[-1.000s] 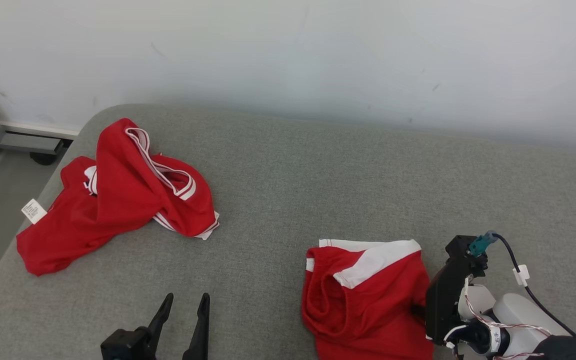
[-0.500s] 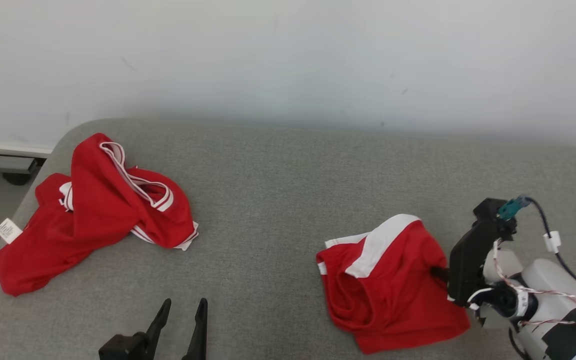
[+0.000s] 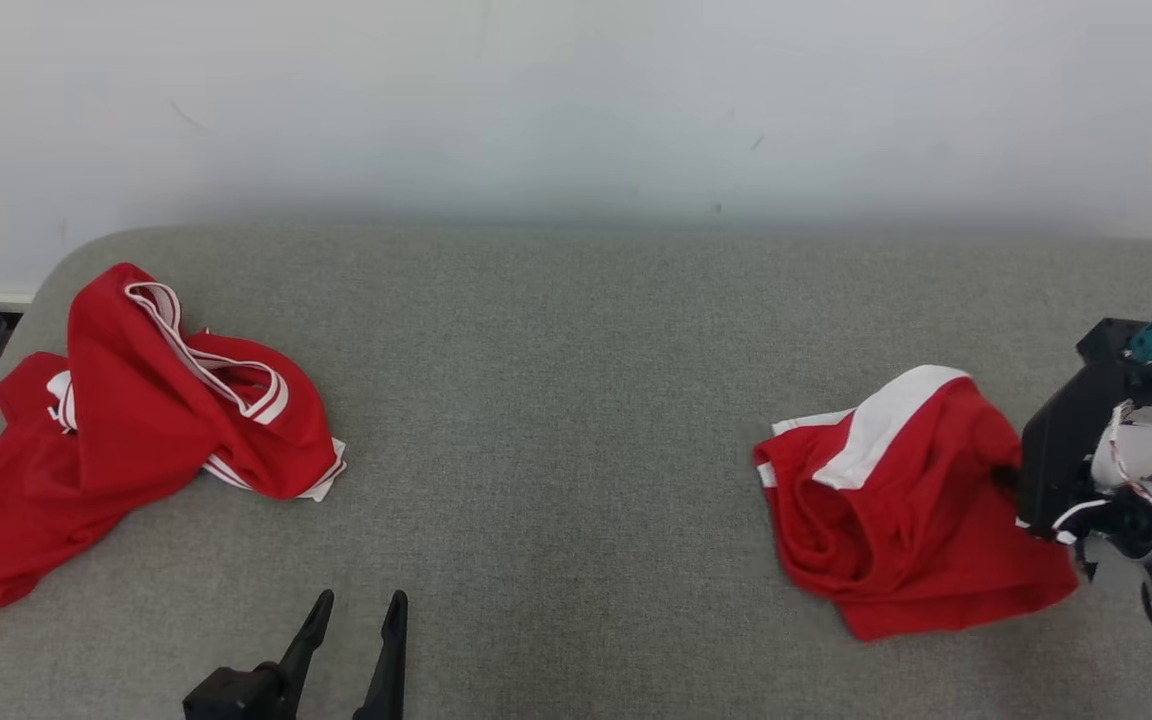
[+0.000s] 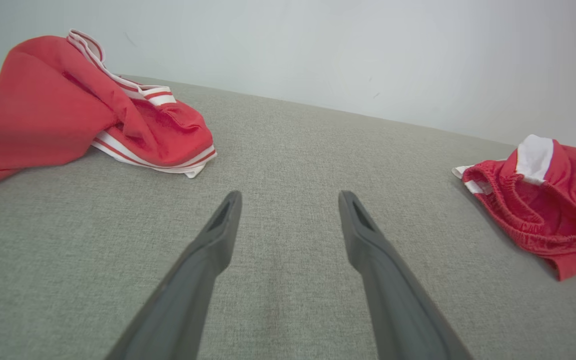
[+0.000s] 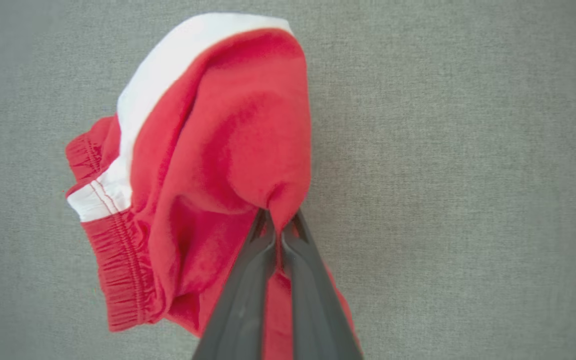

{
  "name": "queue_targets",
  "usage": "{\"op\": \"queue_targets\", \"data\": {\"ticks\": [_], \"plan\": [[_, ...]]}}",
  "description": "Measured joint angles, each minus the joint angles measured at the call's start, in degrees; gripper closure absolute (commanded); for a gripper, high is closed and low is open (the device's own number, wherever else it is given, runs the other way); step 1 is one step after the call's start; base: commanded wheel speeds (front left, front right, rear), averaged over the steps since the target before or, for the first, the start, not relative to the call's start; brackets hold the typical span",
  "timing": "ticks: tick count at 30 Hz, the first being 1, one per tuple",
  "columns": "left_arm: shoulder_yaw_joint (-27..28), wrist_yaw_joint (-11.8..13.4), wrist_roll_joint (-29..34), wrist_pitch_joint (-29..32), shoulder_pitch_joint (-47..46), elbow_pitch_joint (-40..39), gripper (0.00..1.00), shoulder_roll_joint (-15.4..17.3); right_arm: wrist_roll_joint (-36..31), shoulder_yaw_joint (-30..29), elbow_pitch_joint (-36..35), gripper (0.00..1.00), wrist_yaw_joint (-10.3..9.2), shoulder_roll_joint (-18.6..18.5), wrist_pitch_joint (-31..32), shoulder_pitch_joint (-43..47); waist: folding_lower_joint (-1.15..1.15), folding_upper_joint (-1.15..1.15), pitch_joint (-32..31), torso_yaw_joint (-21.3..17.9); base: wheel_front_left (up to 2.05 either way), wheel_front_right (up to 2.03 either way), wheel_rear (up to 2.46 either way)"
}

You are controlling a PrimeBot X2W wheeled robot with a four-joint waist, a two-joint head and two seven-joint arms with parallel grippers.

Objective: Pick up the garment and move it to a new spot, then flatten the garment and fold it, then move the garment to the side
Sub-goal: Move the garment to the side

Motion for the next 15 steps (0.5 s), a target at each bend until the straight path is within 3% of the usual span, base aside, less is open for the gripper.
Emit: {"op": "queue_targets", "data": {"ticks": [7, 15], "plan": [[0.4, -0.53, 0.0, 0.01, -0.22, -1.42, 0.0, 0.93, -1.74, -1.14, 0.91, 1.0, -0.19, -3.39, 0.91, -4.06, 0.0, 0.0, 2.99, -1.06, 0.0, 0.0, 0.0], [1.22, -1.12, 0.0, 0.13, -0.62, -2.97, 0.0, 2.32, -4.06, -1.8, 1.51, 1.0, -0.45, -4.43, 0.89, -8.45, 0.0, 0.0, 6.69, -2.6, 0.0, 0.0, 0.0]]}}
